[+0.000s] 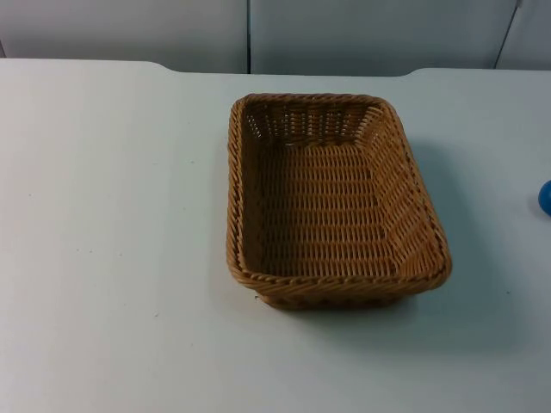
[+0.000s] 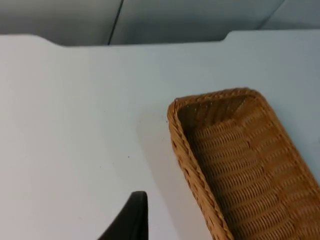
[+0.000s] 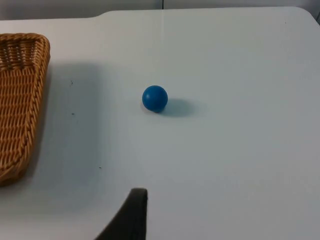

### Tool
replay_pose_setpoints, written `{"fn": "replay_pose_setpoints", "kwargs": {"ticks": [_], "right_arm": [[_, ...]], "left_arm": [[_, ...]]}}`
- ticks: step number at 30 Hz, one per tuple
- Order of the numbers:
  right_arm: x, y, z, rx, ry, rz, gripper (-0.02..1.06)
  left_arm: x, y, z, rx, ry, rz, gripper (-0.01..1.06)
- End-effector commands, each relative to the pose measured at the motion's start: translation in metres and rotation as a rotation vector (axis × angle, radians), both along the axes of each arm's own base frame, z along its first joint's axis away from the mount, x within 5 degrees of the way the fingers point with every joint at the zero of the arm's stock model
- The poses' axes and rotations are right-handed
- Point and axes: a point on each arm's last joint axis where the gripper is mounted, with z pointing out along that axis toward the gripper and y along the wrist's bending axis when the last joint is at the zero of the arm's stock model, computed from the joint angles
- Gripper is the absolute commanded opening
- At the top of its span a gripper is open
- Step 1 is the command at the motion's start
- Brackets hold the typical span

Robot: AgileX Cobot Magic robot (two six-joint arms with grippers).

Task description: Pick up the basket with the left hand and place the ball into the basket with the right hand.

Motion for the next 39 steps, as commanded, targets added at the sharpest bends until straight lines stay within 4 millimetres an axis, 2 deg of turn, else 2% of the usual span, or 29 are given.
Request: {"fn": "replay_pose_setpoints", "kwargs": {"ticks": [1, 5, 6, 11, 12, 15, 17, 21, 22, 27, 34, 39], "right_arm": [[0.000, 0.000, 0.000, 0.001, -0.010, -0.008, 1.05], [0.000, 0.000, 0.000, 0.001, -0.010, -0.008, 1.05], [0.000, 0.000, 0.000, 0.001, -0.010, -0.008, 1.05], [0.000, 0.000, 0.000, 0.001, -0.010, -0.008, 1.05], [0.000, 0.000, 0.000, 0.001, -0.010, -0.008, 1.05], [0.000, 0.000, 0.000, 0.001, -0.010, -0.008, 1.05], [0.000, 0.000, 0.000, 0.001, -0.010, -0.008, 1.05], [0.000, 0.000, 0.000, 0.001, -0.010, -0.008, 1.05], [0.000, 0.000, 0.000, 0.001, -0.010, -0.008, 1.05], [0.000, 0.000, 0.000, 0.001, -0.010, -0.008, 1.05], [0.000, 0.000, 0.000, 0.001, -0.010, -0.008, 1.05], [0.000, 0.000, 0.000, 0.001, -0.010, -0.008, 1.05]], "left_arm": [[0.015, -0.014, -0.014, -0.004, 0.043, -0.051, 1.04], [0.045, -0.045, -0.048, 0.012, 0.124, -0.129, 1.04], [0.045, -0.045, -0.048, 0.012, 0.124, -0.129, 1.04], [0.075, -0.074, -0.093, 0.022, 0.228, -0.182, 1.04], [0.075, -0.074, -0.093, 0.022, 0.228, -0.182, 1.04], [0.086, -0.089, -0.119, 0.031, 0.278, -0.210, 1.04], [0.089, -0.092, -0.125, 0.028, 0.296, -0.207, 1.04], [0.102, -0.102, -0.153, 0.009, 0.370, -0.188, 1.04], [0.102, -0.102, -0.153, 0.009, 0.370, -0.188, 1.04], [0.105, -0.113, -0.179, 0.014, 0.423, -0.191, 1.04], [0.107, -0.131, -0.196, 0.006, 0.475, -0.215, 1.04], [0.111, -0.134, -0.205, -0.007, 0.502, -0.199, 1.04]]}}
